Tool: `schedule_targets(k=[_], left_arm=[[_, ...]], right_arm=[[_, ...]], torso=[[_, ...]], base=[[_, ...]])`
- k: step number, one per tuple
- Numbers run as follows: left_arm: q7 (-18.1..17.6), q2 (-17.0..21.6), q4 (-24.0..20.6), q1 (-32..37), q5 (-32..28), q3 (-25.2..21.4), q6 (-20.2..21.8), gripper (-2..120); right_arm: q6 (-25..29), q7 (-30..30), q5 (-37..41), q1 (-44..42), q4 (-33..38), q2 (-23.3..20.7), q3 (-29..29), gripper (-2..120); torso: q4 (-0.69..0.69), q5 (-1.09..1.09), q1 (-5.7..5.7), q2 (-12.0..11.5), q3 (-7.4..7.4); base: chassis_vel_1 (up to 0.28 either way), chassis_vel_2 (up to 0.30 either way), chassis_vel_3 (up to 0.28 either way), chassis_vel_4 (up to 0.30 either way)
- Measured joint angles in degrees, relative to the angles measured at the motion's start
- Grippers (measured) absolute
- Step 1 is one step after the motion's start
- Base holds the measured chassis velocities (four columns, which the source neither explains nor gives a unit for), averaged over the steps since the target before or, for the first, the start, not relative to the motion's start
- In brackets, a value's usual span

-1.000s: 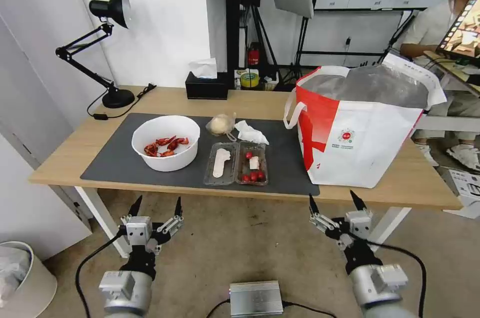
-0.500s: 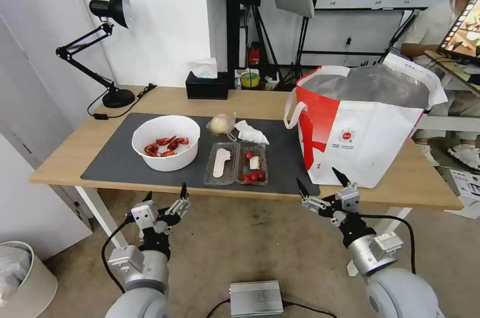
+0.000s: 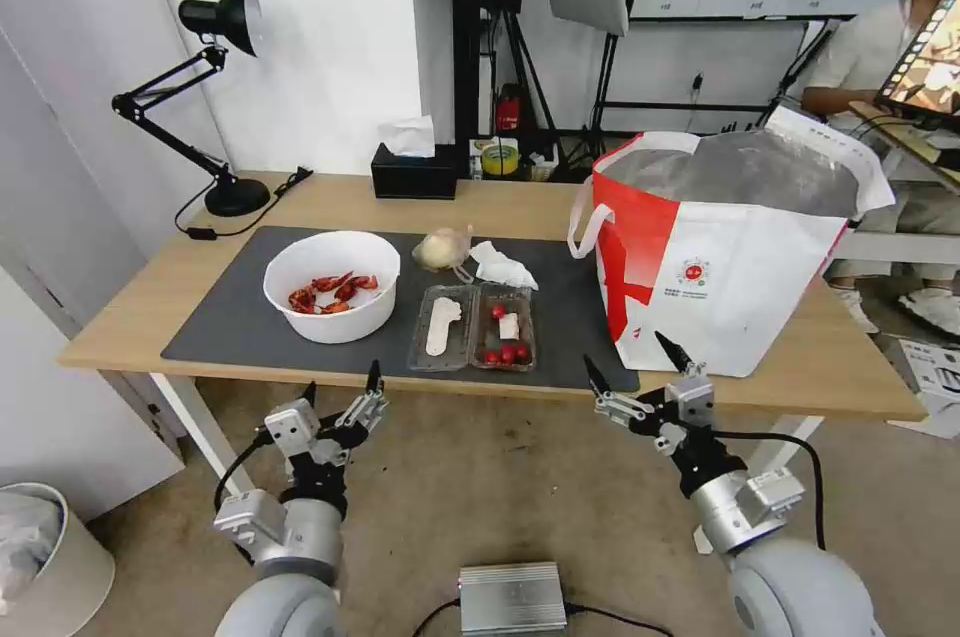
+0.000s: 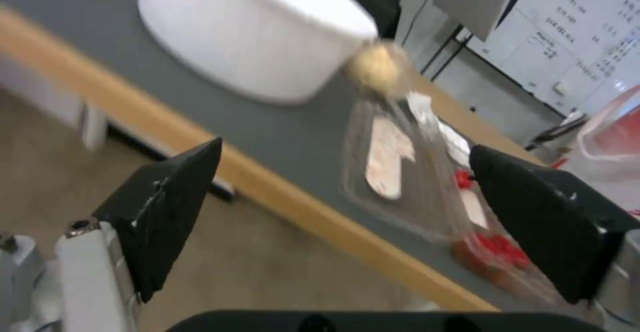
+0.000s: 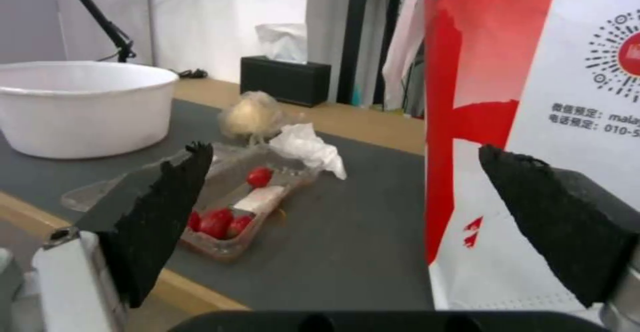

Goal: Pick up the trash from the table and place it into the takeout bag.

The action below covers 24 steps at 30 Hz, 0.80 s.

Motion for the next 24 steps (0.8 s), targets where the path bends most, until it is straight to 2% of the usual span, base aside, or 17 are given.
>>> schedule_targets(k=[2,3,5,6,9,24], left_arm=[[-2.6,0.0,0.0,-0.9,-5.9,0.6,2.2,100],[-2.6,0.0,0.0,-0.9,-5.9,0.6,2.2,100],[-4.6,-0.3,0.0,-1.8,-13.1,1.1,4.0,100],[-4.6,-0.3,0.0,-1.8,-13.1,1.1,4.0,100],[-6.6,-1.0,-0.2,-2.4,-19.8,1.5,5.4,100],[-13.1,-2.7,-0.2,-6.1,-34.0,1.5,7.4,100]], right_arm=[[0.1,-0.1,0.0,0.0,0.0,-0.1,-0.1,100],[0.1,-0.1,0.0,0.0,0.0,-0.1,-0.1,100],[1.3,-1.1,-0.8,-0.2,0.0,-0.2,0.0,100],[1.3,-1.1,-0.8,-0.2,0.0,-0.2,0.0,100],[3.4,-2.2,-2.4,-1.0,0.1,-0.1,0.1,100],[6.0,-4.4,-5.7,-1.0,-1.1,0.1,-0.3,100]], torso=[[0.00,0.00,0.00,0.0,0.00],[0.00,0.00,0.00,0.0,0.00],[0.00,0.00,0.00,0.0,0.00],[0.00,0.00,0.00,0.0,0.00],[0.00,0.00,0.00,0.0,0.00],[0.00,0.00,0.00,0.0,0.00]], base=[[0.000,0.000,0.000,0.000],[0.000,0.000,0.000,0.000],[0.000,0.000,0.000,0.000],[0.000,0.000,0.000,0.000],[0.000,0.000,0.000,0.000],[0.000,0.000,0.000,0.000]])
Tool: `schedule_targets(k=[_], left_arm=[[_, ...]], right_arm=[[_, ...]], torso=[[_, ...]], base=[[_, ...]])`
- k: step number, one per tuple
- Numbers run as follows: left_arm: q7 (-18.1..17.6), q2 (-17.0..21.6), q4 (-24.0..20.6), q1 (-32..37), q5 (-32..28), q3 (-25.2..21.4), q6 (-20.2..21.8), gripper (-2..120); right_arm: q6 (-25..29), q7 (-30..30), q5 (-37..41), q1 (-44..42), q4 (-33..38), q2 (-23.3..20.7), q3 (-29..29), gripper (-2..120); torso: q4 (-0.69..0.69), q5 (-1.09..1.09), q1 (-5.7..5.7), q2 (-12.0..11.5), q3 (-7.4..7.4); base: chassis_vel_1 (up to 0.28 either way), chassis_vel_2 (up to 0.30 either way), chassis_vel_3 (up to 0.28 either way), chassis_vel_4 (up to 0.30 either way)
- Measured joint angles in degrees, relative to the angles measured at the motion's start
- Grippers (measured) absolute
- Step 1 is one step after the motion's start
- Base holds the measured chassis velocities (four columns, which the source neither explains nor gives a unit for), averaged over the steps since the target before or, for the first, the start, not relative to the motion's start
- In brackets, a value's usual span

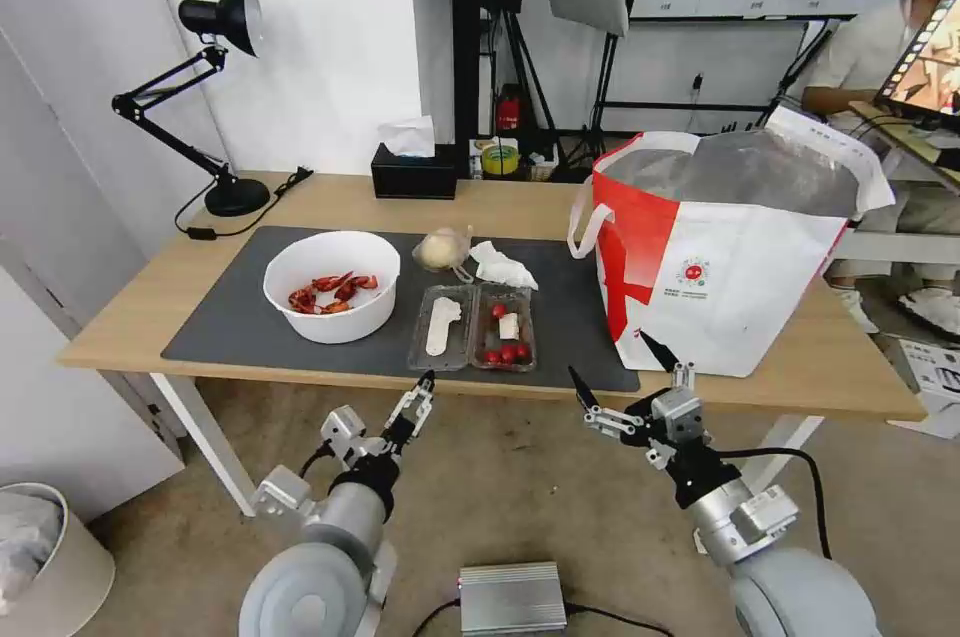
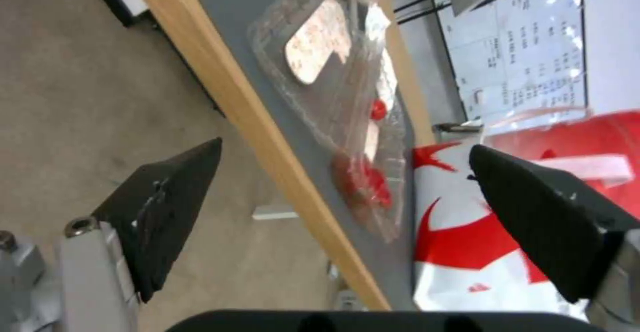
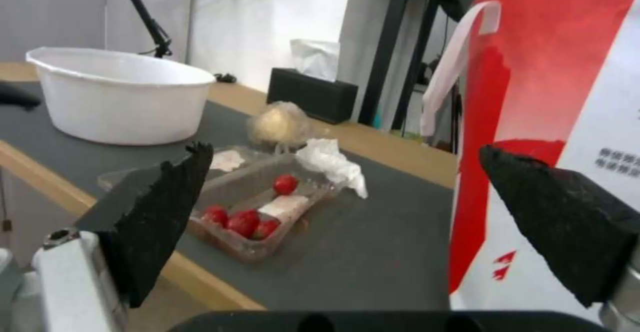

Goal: Pick up the trash from the table and place it into the takeout bag.

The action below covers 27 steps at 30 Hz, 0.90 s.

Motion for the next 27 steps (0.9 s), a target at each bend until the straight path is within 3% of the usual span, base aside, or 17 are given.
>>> schedule_targets(k=[9,27], left_arm=[[-3.3,0.1,2.0,-4.9,-5.1,-0.3,-1.5,100],[-5.7,0.1,8.1,-11.0,-5.5,3.4,-1.5,100]], right_arm=[[-0.6,0.5,1.4,-0.8,0.5,0.0,0.7,100],[-0.9,1.0,1.9,-0.7,0.2,0.6,2.8,100]], torso=[[0.00,-0.01,0.00,0.0,0.00],[0.00,0.00,0.00,0.0,0.00]], base=[[0.000,0.000,0.000,0.000],[0.000,0.000,0.000,0.000]])
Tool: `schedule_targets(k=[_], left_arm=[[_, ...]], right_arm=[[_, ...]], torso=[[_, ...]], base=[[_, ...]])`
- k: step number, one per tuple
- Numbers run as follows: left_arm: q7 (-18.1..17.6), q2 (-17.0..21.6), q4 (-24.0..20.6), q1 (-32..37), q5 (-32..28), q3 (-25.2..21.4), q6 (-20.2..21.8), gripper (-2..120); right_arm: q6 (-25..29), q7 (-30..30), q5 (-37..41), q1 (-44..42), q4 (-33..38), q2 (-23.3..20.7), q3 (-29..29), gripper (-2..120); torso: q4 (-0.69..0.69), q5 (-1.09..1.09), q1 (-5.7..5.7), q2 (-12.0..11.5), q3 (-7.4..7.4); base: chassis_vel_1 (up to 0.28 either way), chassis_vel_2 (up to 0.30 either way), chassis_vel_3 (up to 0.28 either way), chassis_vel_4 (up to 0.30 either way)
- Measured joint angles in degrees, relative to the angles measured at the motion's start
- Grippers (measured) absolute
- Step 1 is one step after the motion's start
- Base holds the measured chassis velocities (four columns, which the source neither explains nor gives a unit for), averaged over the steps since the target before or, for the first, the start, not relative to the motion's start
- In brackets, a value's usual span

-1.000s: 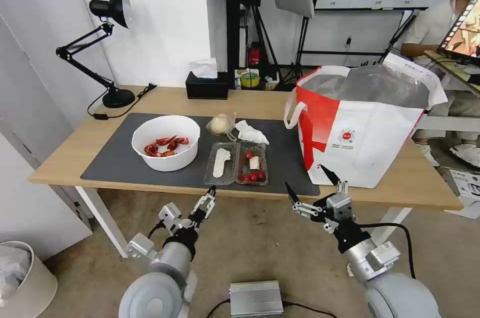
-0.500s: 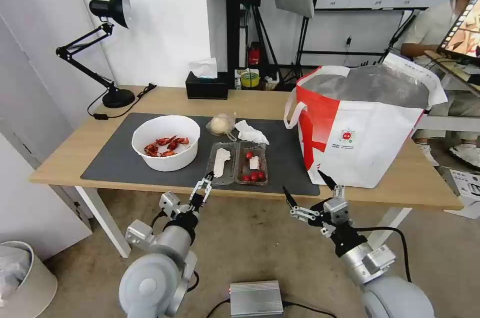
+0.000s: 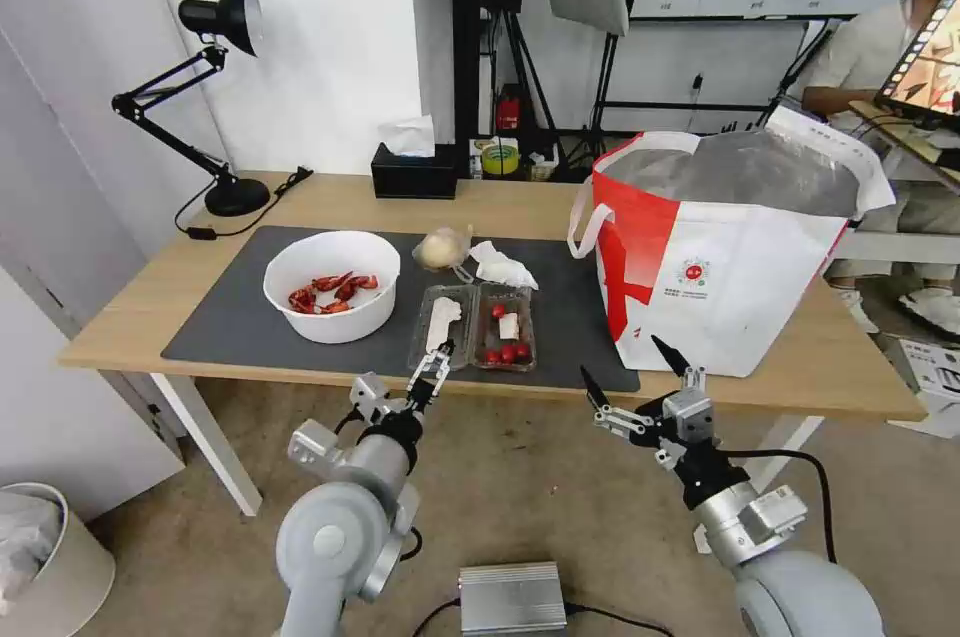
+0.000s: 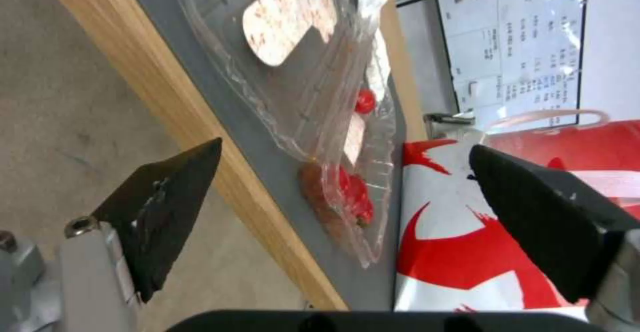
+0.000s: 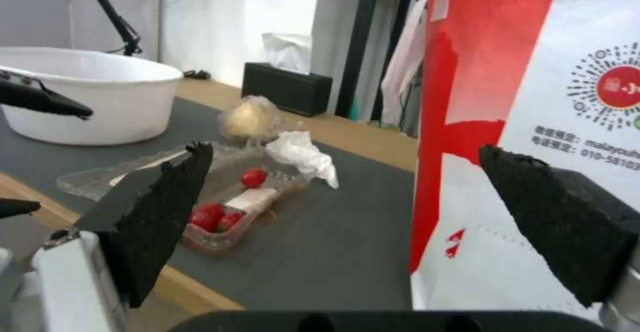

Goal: Pick up the trash from the table and place it into the takeout bag.

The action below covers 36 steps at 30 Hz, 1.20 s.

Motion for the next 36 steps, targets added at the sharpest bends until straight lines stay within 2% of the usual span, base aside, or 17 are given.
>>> schedule_targets(k=[9,18,36], left_arm=[[-0.7,0.0,2.9,-2.2,0.0,0.7,-1.4,100],[-0.7,0.0,2.6,-2.6,0.0,0.5,-2.3,100],[-0.7,0.0,4.9,-5.1,-0.6,0.9,-3.4,100]], right_arm=[[0.0,0.3,0.2,0.3,-0.6,0.4,0.8,100],[0.1,0.4,0.3,0.1,-0.8,0.9,0.8,100],[0.4,0.6,-0.1,-0.2,-1.1,1.9,0.8,100]], torso=[[0.00,0.00,0.00,0.0,-0.01],[0.00,0.00,0.00,0.0,0.00],[0.00,0.00,0.00,0.0,0.00]], base=[[0.000,0.000,0.000,0.000],[0.000,0.000,0.000,0.000],[0.000,0.000,0.000,0.000]])
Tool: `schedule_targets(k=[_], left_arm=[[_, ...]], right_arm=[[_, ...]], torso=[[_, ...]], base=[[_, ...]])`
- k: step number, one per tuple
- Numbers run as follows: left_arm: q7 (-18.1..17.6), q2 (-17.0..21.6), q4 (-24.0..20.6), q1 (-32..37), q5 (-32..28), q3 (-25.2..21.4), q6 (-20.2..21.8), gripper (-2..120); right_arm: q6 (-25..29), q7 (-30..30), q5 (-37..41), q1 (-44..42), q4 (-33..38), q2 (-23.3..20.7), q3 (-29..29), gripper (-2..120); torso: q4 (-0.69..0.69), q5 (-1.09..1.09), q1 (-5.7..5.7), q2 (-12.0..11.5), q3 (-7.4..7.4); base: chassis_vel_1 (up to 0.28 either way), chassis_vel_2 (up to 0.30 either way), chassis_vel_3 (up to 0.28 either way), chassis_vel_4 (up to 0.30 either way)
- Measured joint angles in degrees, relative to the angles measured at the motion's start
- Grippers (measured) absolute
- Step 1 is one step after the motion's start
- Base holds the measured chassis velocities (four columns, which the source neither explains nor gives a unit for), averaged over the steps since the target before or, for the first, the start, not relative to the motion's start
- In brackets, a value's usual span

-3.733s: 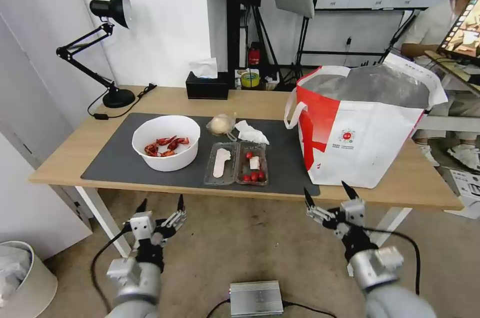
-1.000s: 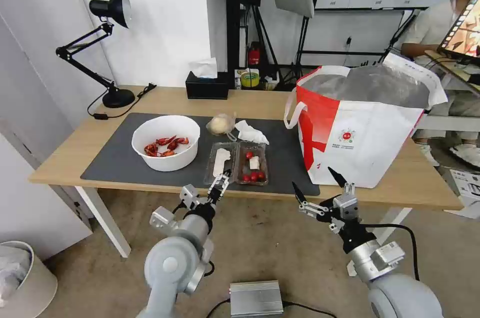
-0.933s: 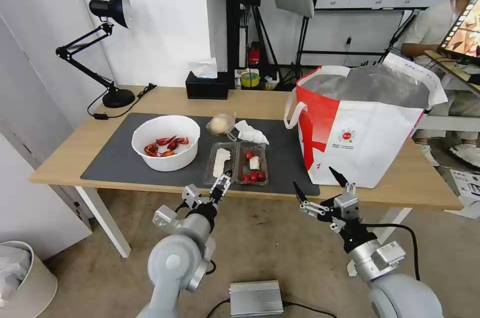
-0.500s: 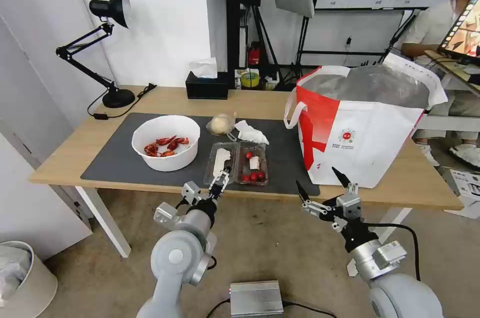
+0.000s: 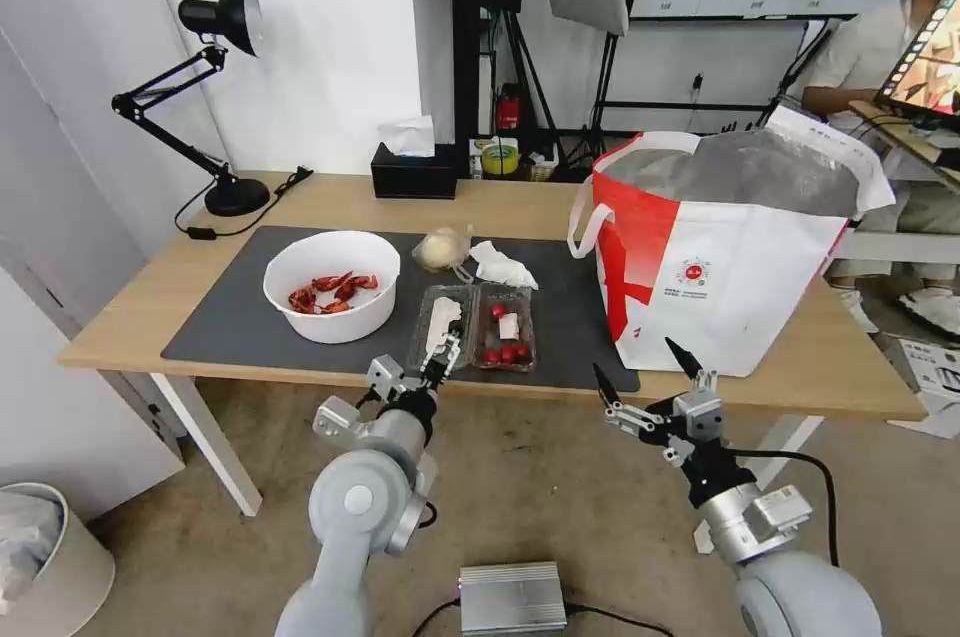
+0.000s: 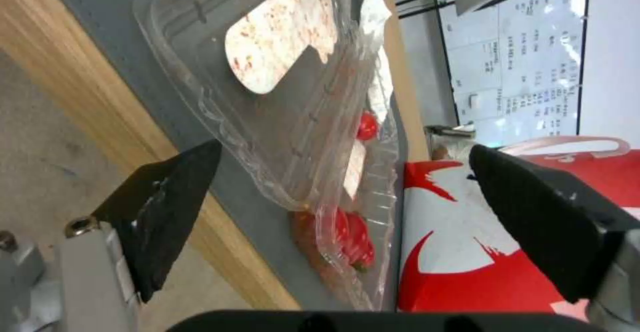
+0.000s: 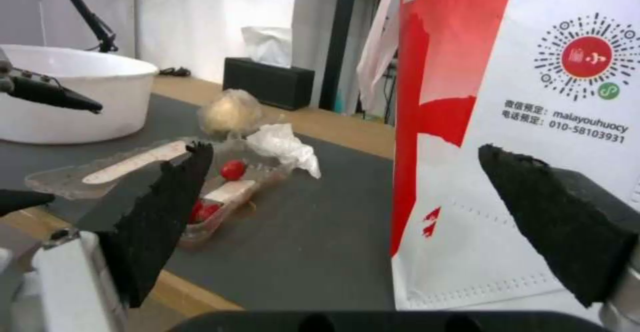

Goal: Pick up the trash from the table and place it into the takeout bag.

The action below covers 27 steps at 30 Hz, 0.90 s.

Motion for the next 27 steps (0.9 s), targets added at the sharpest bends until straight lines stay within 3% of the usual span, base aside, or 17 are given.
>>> schedule_targets(k=[21,27], left_arm=[[-0.3,0.0,0.6,-0.7,-0.6,0.9,-0.1,100],[-0.2,-0.1,1.3,-1.7,-0.7,0.6,-2.1,100]], right_arm=[[0.2,0.4,-0.1,-0.6,0.0,0.5,0.0,100],[0.3,0.4,-0.2,-0.5,-0.6,0.8,-0.2,100]], torso=[[0.00,0.00,-0.01,0.0,0.00],[0.00,0.00,0.00,0.0,0.00]], base=[[0.000,0.000,0.000,0.000],[0.000,0.000,0.000,0.000]])
